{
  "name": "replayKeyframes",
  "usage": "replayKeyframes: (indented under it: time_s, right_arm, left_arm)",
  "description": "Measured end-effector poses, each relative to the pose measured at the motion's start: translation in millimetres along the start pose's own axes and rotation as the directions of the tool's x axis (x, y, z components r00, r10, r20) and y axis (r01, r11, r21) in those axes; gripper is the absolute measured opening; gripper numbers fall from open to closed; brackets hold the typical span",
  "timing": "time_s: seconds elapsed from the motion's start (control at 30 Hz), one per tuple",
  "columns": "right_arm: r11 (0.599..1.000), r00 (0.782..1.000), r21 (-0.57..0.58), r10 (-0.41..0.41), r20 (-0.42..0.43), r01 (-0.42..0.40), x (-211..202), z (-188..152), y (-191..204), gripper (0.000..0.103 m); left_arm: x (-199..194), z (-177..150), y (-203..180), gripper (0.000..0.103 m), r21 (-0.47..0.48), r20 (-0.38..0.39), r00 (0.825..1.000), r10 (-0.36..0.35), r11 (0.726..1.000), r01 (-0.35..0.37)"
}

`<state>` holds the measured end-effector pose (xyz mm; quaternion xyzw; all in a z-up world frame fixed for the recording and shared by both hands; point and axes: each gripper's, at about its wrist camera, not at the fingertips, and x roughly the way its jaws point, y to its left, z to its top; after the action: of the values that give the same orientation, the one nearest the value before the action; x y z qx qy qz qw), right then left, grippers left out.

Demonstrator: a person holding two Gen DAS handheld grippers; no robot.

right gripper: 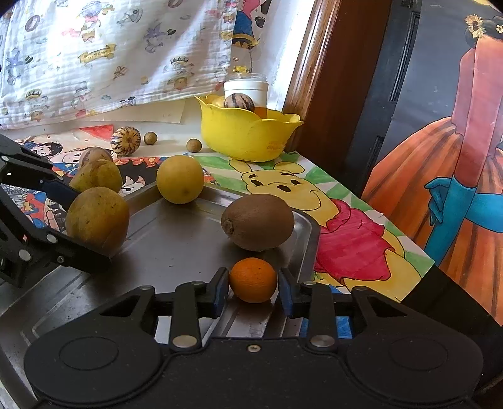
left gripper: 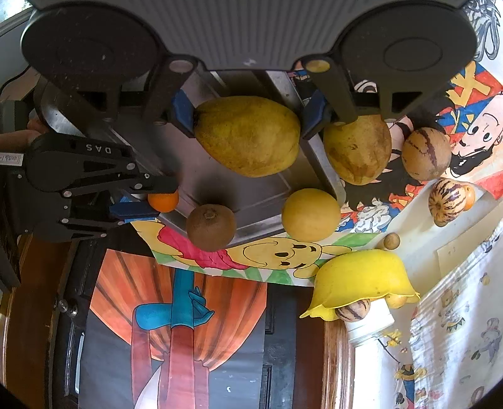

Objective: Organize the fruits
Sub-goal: 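Open the left tool to drop the pear while the right tool releases the orange onto the tray, then withdraw both open tools from the tray toward the remaining fruits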

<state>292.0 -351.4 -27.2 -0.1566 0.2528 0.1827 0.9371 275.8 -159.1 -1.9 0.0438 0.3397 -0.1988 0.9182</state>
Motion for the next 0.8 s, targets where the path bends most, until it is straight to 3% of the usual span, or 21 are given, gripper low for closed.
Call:
replayKeyframes:
  time_s: [0.17,0.37,0.8]
  right_arm:
    - [1.000,1.000,-0.001,-0.002,0.005,0.002,-2.4,-0.2,0.6,0.043]
    - [1.000,1.000,0.011,-0.011,0.013,0.011,-12.2,-1.9,1.9,0.057]
    - [0.999,0.996,0.032,-0.032,0.078,0.029,-67.5,2.1,20.1,0.093]
  left_arm:
    - [-2.9,-1.4,2.2,0.075,-0.015,0.000,1.000,0.006,1.000,-0.006]
    - [-14.2,-3.0,4.5,0.077,-0.028,0.012,1.000,0.003,1.000,-0.003]
    - [-70.6,-6.1,7.8,0.100,-0.070,0.096,0.994,0.054,0.996,-0.047]
